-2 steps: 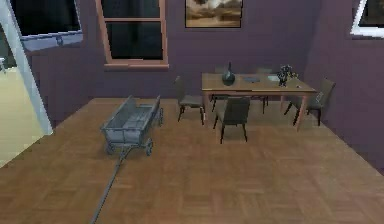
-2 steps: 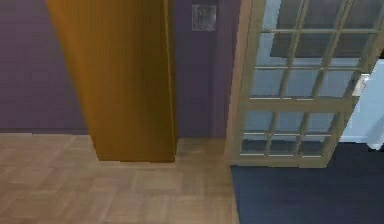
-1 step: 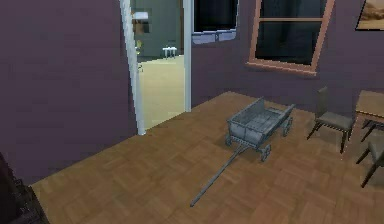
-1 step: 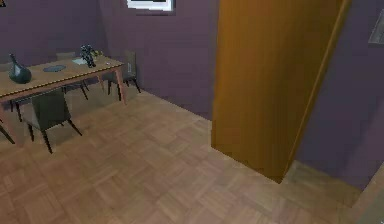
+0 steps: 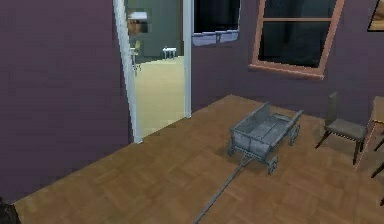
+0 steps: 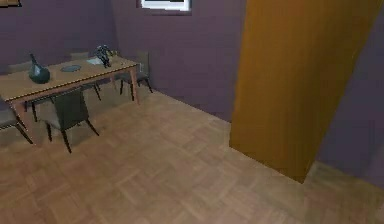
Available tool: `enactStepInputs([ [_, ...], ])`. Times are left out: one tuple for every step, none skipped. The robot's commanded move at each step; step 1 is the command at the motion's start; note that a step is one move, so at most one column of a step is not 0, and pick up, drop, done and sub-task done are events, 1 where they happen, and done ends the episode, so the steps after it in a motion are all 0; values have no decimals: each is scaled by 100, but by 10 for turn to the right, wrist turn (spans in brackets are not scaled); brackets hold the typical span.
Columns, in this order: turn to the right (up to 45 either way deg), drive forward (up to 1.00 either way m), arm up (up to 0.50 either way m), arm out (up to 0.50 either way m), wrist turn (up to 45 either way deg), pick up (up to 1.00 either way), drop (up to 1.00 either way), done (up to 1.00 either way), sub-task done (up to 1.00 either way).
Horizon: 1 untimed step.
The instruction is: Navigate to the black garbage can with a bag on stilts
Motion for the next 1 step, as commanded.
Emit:
enactStepInputs([
  [-300,0,0,0,0,0,0,0,0],
])
